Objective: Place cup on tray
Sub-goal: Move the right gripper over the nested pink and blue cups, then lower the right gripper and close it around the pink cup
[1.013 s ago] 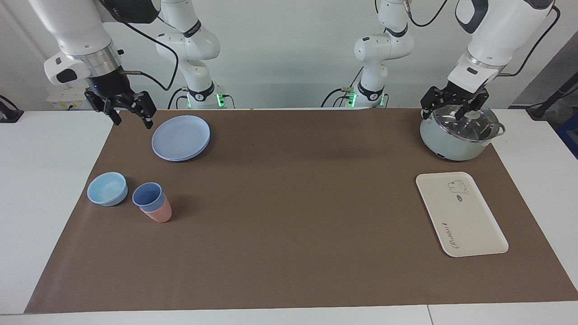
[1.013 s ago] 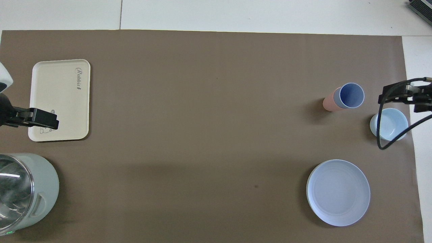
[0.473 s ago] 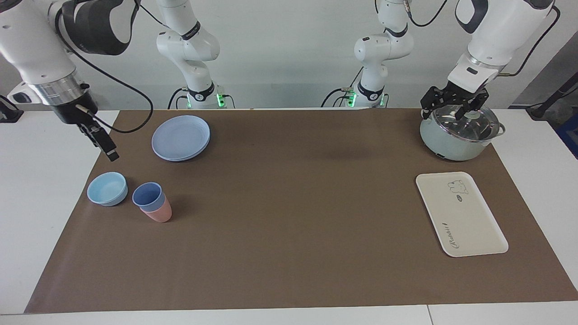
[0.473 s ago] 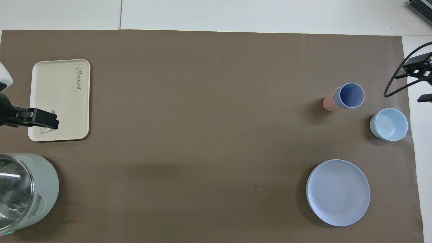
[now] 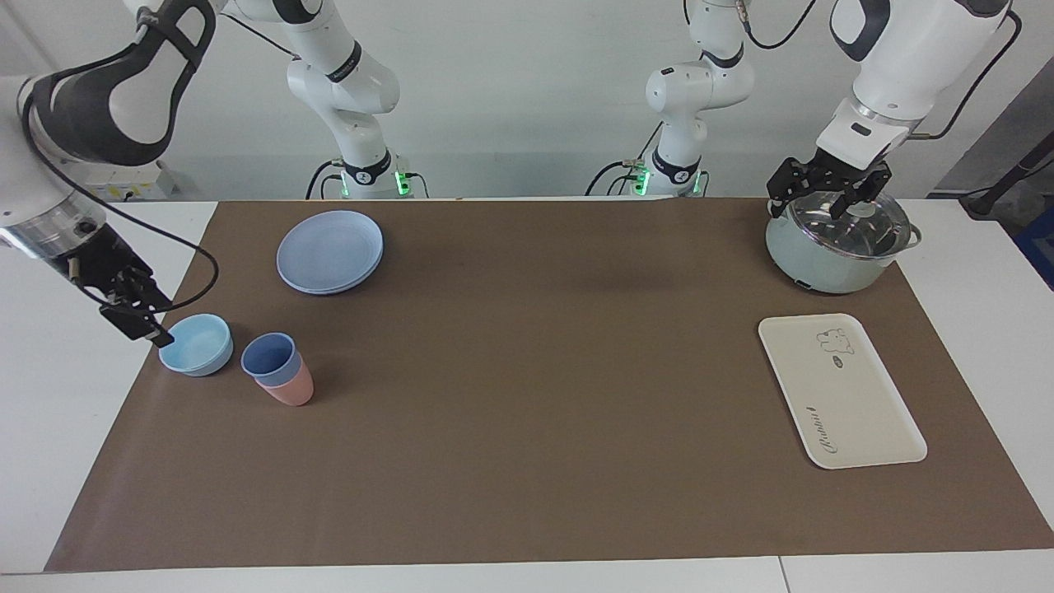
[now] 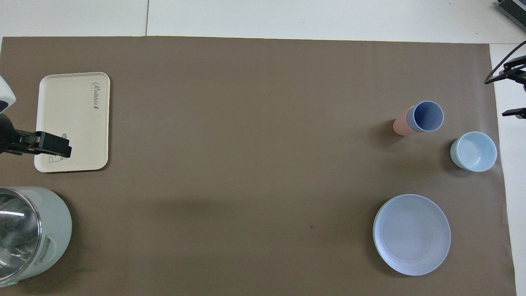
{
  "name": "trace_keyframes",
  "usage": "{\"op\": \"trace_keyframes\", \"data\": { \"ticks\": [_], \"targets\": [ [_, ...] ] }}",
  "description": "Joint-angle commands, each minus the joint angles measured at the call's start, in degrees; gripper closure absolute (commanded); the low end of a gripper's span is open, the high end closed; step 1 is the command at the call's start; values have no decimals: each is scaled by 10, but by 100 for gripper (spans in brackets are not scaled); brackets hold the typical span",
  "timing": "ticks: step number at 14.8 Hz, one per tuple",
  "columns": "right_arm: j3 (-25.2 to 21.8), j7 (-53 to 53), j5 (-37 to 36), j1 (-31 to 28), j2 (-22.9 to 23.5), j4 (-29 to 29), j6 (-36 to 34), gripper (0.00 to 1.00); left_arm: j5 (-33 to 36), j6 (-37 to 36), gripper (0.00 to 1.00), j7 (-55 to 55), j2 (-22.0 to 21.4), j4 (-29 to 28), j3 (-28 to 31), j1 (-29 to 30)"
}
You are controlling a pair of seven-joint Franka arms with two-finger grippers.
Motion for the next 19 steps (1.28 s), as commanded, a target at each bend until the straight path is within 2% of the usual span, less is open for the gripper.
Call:
{"op": "trace_keyframes", "data": {
  "ticks": [1,4,6,7,11,13,16,19],
  "targets": [
    [7,12,57,-36,73,74,-41,11,7,-5,0,-2,-13,-11,-5,8],
    [9,12,75,-47,138,131,-49,11,7,-5,0,-2,-13,-11,-5,8],
    [9,16,143,-79,213,193,-88,11,7,-5,0,-2,-13,-11,-5,8],
    [9,16,146,-81,233,206,-91,11,7,-5,0,-2,-13,-11,-5,8],
    [15,47,162,-75,262,206,-103,11,7,-5,0,-2,-13,-11,-5,8],
    [15,100,210,-75,262,185,-110,11,7,-5,0,-2,-13,-11,-5,8],
    [16,95,238,-75,262,138,-108,10,7,-5,0,-2,-13,-11,-5,8],
    [16,29,254,-75,261,90,-110,10,7,-5,0,-2,-13,-11,-5,8]
  ]
}}
